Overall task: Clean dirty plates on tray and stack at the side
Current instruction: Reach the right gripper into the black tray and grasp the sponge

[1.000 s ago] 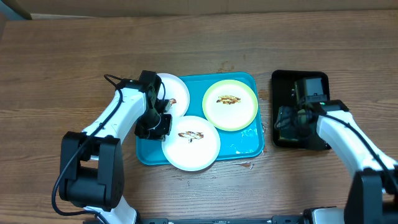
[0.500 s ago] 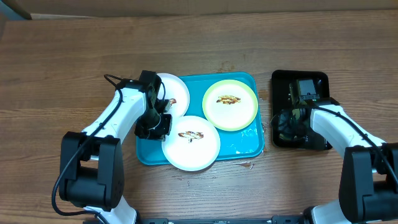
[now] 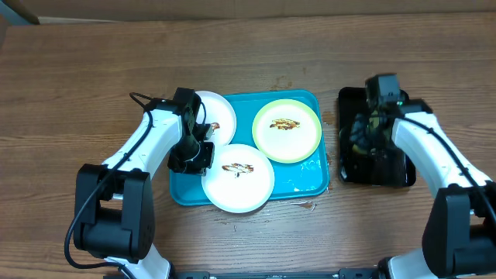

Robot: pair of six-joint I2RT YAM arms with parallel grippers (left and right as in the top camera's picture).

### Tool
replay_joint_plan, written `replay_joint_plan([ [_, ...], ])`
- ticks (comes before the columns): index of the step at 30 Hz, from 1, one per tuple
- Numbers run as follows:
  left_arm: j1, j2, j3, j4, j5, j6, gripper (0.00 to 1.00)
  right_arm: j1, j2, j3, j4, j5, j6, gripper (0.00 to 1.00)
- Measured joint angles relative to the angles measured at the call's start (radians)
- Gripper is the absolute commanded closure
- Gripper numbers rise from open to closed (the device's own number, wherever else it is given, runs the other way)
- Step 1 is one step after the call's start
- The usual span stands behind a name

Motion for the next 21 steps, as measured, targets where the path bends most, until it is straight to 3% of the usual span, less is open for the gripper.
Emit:
replay_joint_plan([
  [5, 0.0, 0.0, 0.0, 0.0, 0.0, 0.0, 0.96, 0.0, -0.005, 0.002, 0.012, 0.0, 0.0, 0.96],
  [11, 0.0, 0.0, 0.0, -0.002, 0.0, 0.0, 0.96, 0.0, -0.005, -0.092, 0.178, -0.009, -0.006, 0.96],
  [21, 0.0, 0.0, 0.0, -0.003, 0.0, 0.0, 0.96, 0.0, -0.005, -0.19, 0.271, -0.177, -0.08, 0.96],
])
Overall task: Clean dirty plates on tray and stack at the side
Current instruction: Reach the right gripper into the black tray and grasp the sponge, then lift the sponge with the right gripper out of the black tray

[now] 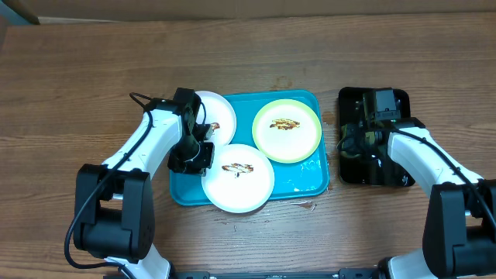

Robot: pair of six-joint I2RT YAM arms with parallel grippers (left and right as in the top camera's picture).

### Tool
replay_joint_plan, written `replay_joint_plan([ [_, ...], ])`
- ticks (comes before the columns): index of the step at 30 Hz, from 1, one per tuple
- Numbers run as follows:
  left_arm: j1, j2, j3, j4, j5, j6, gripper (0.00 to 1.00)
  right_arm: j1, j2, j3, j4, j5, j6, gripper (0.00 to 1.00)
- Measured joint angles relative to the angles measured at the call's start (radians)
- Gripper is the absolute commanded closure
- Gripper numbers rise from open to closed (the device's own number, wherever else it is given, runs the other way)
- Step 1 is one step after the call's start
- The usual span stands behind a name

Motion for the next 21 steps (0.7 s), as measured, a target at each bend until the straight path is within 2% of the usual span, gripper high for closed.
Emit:
replay_joint_plan([
  [8, 0.0, 0.0, 0.0, -0.001, 0.0, 0.0, 0.96, -0.001, 0.0, 0.0, -0.031, -0.188, -0.117, 0.96],
  [11, 0.0, 0.0, 0.0, -0.002, 0.0, 0.0, 0.96, -0.001, 0.0, 0.0, -0.036, -0.205, -0.132, 0.89],
  [15, 0.0, 0.0, 0.0, -0.004, 0.0, 0.0, 0.96, 0.0, 0.0, 0.0, -0.035, -0.15, -0.125, 0.89],
  [21, 0.0, 0.0, 0.0, -0.005, 0.0, 0.0, 0.96, -0.001, 0.0, 0.003, -0.063, 0.032, -0.035, 0.88],
])
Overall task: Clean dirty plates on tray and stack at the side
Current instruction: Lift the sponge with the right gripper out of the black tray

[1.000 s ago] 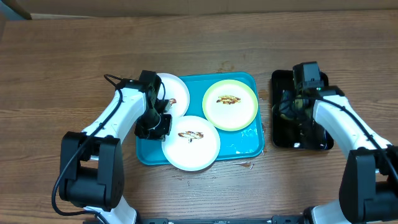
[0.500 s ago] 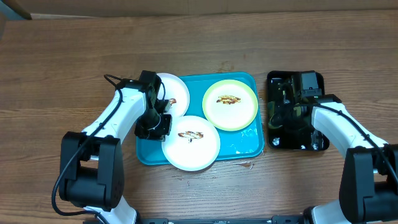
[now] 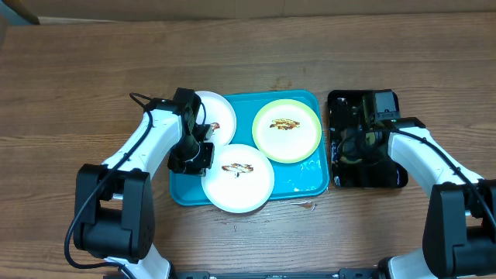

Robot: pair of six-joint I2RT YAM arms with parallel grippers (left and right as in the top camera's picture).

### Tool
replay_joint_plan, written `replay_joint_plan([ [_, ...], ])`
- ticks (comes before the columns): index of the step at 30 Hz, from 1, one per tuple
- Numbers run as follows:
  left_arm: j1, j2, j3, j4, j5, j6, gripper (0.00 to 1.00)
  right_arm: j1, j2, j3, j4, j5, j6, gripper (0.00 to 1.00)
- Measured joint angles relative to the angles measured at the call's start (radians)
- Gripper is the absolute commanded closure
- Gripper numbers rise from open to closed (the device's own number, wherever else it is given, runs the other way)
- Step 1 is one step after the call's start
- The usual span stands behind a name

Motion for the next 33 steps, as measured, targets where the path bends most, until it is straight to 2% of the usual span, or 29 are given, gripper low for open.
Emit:
replay_joint_plan([
  [4, 0.0, 0.0, 0.0, 0.0, 0.0, 0.0, 0.96, 0.0, 0.0, 0.003, -0.026, 0.044, 0.038, 0.82],
  [6, 0.0, 0.0, 0.0, 0.0, 0.0, 0.0, 0.96, 0.0, 0.0, 0.0, -0.031, 0.056, 0.048, 0.65],
  [8, 0.0, 0.0, 0.0, 0.001, 0.0, 0.0, 0.96, 0.0, 0.0, -0.011, -0.015, 0.062, 0.061, 0.42],
  [9, 0.0, 0.0, 0.0, 0.001, 0.0, 0.0, 0.96, 0.0, 0.0, -0.019, -0.006, 0.063, 0.06, 0.38],
  [17, 0.0, 0.0, 0.0, 0.001, 0.0, 0.0, 0.96, 0.0, 0.0, -0.037, -0.019, 0.07, 0.069, 0.38],
  [25, 0.0, 0.0, 0.0, 0.001, 0.0, 0.0, 0.96, 0.0, 0.0, 0.093, -0.101, 0.083, 0.07, 0.36],
  [33, 0.0, 0.0, 0.0, 0.001, 0.0, 0.0, 0.96, 0.0, 0.0, 0.1, -0.12, 0.084, 0.07, 0.42],
])
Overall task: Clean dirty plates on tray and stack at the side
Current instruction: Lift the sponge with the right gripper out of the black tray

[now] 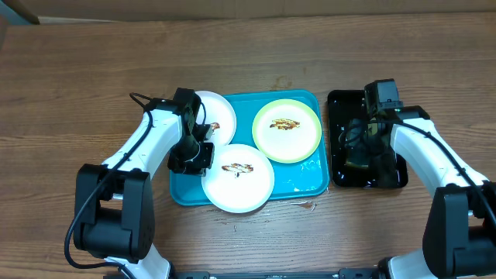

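A blue tray (307,180) holds three dirty plates. A white plate (219,112) lies at its back left, a green-rimmed plate (287,139) at its back right, and a second white plate (239,190) at the front; each carries brown food scraps. My left gripper (195,155) hangs low at the tray's left edge, between the two white plates; its jaws are hidden under the wrist. My right gripper (363,147) reaches down inside a black bin (338,178) just right of the tray; dark against dark, its jaws cannot be made out.
The black bin sits almost against the blue tray's right side. Bare wooden table lies to the left of the tray, behind it and along the front edge. A few crumbs lie on the wood behind the tray.
The right wrist has shifted a little back and to the right over the black bin. The bin, the tray, the plates and the left arm stand as before.
The black bin first stood a small gap to the right of the blue tray with my right arm over it. The right gripper then sat lower in the bin. After that the bin lay shifted left beside the tray, where it stays. The left arm never moved.
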Robot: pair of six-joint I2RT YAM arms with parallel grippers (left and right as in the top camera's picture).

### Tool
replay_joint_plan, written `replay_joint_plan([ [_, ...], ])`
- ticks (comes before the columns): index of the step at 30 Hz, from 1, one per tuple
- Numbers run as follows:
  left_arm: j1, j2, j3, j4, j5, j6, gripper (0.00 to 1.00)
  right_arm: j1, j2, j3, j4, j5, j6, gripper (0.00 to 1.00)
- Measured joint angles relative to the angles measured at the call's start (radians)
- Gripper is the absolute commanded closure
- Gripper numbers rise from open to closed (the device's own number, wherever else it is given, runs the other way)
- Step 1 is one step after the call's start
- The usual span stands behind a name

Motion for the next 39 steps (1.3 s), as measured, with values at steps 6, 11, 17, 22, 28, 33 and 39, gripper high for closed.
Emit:
replay_joint_plan([
  [6, 0.0, 0.0, 0.0, 0.0, 0.0, 0.0, 0.96, 0.0, 0.0, -0.052, 0.041, 0.0, 0.01, 0.45],
  [11, 0.0, 0.0, 0.0, 0.0, 0.0, 0.0, 0.96, 0.0, 0.0, -0.072, 0.071, 0.0, 0.019, 0.46],
  [17, 0.0, 0.0, 0.0, 0.0, 0.0, 0.0, 0.96, 0.0, 0.0, -0.085, 0.08, 0.0, 0.026, 0.52],
  [22, 0.0, 0.0, 0.0, 0.0, 0.0, 0.0, 0.96, 0.0, 0.0, -0.086, 0.077, 0.001, 0.027, 0.66],
  [28, 0.0, 0.0, 0.0, 0.0, 0.0, 0.0, 0.96, 0.0, 0.0, -0.092, 0.08, 0.0, 0.026, 0.71],
  [33, 0.0, 0.0, 0.0, 0.0, 0.0, 0.0, 0.96, 0.0, 0.025, -0.092, 0.091, -0.002, 0.03, 0.94],
  [39, 0.0, 0.0, 0.0, 0.0, 0.0, 0.0, 0.95, 0.0, 0.034, -0.092, 0.103, -0.003, 0.044, 0.96],
])
